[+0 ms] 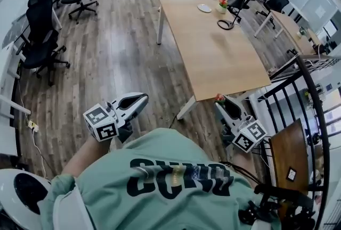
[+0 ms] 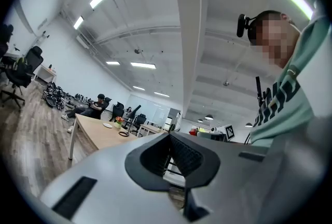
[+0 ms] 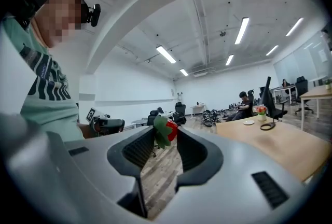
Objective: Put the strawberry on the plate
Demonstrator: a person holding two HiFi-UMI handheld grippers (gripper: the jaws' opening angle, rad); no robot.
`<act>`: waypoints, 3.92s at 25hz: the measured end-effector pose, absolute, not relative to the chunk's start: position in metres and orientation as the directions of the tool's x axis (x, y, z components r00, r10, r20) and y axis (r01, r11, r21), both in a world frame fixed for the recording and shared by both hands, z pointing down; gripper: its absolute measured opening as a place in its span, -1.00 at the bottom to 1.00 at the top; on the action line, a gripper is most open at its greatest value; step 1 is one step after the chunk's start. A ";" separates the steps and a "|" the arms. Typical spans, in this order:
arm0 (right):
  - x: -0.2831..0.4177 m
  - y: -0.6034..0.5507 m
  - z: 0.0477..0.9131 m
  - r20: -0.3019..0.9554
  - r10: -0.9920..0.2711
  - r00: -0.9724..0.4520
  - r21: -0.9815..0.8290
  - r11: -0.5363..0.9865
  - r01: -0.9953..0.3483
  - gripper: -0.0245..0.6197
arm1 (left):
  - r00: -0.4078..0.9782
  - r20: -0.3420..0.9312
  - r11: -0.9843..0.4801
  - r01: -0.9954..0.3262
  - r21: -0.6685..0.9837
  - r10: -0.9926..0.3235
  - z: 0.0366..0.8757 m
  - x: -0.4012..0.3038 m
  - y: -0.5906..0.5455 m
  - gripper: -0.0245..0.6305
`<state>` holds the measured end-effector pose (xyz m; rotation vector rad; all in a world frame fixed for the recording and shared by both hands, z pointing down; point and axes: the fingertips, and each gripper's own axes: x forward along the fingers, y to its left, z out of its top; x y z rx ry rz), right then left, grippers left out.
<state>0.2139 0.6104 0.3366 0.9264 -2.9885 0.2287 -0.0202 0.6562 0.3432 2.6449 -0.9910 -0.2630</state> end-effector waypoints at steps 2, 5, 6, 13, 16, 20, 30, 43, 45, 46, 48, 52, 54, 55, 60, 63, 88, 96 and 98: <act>0.177 0.598 0.331 0.051 -0.548 -0.835 -0.132 0.825 -0.550 -0.48 | 0.731 -0.064 -0.701 -0.621 0.350 -0.680 0.343 -0.059 0.649 -0.91; 0.136 0.578 0.328 0.065 -0.537 -0.841 -0.134 0.830 -0.541 -0.48 | 0.708 -0.070 -0.681 -0.641 0.353 -0.703 0.343 -0.107 0.642 -0.91; 0.124 0.573 0.328 0.067 -0.533 -0.843 -0.137 0.832 -0.537 -0.48 | 0.700 -0.073 -0.675 -0.647 0.355 -0.710 0.343 -0.121 0.641 -0.91; 0.058 0.538 0.323 0.086 -0.472 -0.877 -0.127 0.868 -0.480 -0.48 | 0.663 -0.084 -0.645 -0.678 0.352 -0.744 0.341 -0.174 0.621 -0.91; 0.040 0.524 0.324 0.089 -0.443 -0.892 -0.133 0.882 -0.452 -0.48 | 0.662 -0.090 -0.647 -0.679 0.347 -0.744 0.338 -0.176 0.609 -0.91; 0.019 0.503 0.332 0.079 -0.397 -0.914 -0.151 0.902 -0.405 -0.48 | 0.654 -0.081 -0.633 -0.684 0.362 -0.752 0.341 -0.177 0.591 -0.91; 0.031 0.379 0.345 0.025 -0.288 -0.957 -0.194 0.938 -0.287 -0.48 | 0.550 -0.030 -0.524 -0.777 0.349 -0.835 0.347 -0.158 0.501 -0.91; 0.081 0.235 0.359 0.013 -0.233 -0.972 -0.195 0.953 -0.231 -0.48 | 0.540 0.016 -0.495 -0.783 0.377 -0.842 0.341 -0.097 0.353 -0.91; 0.081 0.229 0.367 0.016 -0.233 -0.972 -0.213 0.949 -0.231 -0.48 | 0.550 0.033 -0.497 -0.777 0.385 -0.834 0.345 -0.096 0.343 -0.91; 0.081 0.226 0.371 0.020 -0.237 -0.971 -0.220 0.947 -0.235 -0.48 | 0.555 0.039 -0.499 -0.775 0.388 -0.831 0.347 -0.097 0.337 -0.91; 0.079 0.217 0.378 0.030 -0.251 -0.968 -0.233 0.939 -0.251 -0.48 | 0.564 0.038 -0.505 -0.765 0.399 -0.825 0.351 -0.102 0.324 -0.91; 0.066 0.198 0.386 0.055 -0.288 -0.956 -0.236 0.927 -0.293 -0.48 | 0.603 0.023 -0.540 -0.730 0.420 -0.798 0.361 -0.116 0.297 -0.91; 0.051 0.188 0.384 0.071 -0.309 -0.949 -0.218 0.923 -0.317 -0.48 | 0.627 0.003 -0.566 -0.707 0.424 -0.779 0.363 -0.133 0.282 -0.91; 0.040 0.183 0.382 0.078 -0.319 -0.944 -0.205 0.922 -0.329 -0.48 | 0.638 -0.012 -0.582 -0.694 0.424 -0.770 0.361 -0.145 0.275 -0.91; -0.041 0.167 0.359 0.069 -0.386 -0.920 -0.197 0.899 -0.392 -0.48 | 0.682 -0.042 -0.634 -0.652 0.416 -0.730 0.349 -0.239 0.254 -0.91; -0.091 0.150 0.343 0.032 -0.420 -0.907 -0.178 0.890 -0.419 -0.48 | 0.684 -0.063 -0.652 -0.657 0.380 -0.726 0.342 -0.305 0.236 -0.91; -0.203 -0.047 0.348 0.020 -0.334 -0.942 -0.208 0.920 -0.331 -0.48 | 0.588 -0.033 -0.554 -0.739 0.385 -0.808 0.349 -0.414 0.075 -0.91; -0.150 -0.155 0.346 -0.034 -0.306 -0.951 -0.213 0.932 -0.292 -0.48 | 0.592 0.002 -0.554 -0.756 0.350 -0.806 0.335 -0.351 -0.021 -0.91; -0.134 -0.178 0.355 -0.035 -0.315 -0.949 -0.225 0.927 -0.299 -0.48 | 0.601 0.019 -0.557 -0.751 0.355 -0.799 0.341 -0.336 -0.046 -0.91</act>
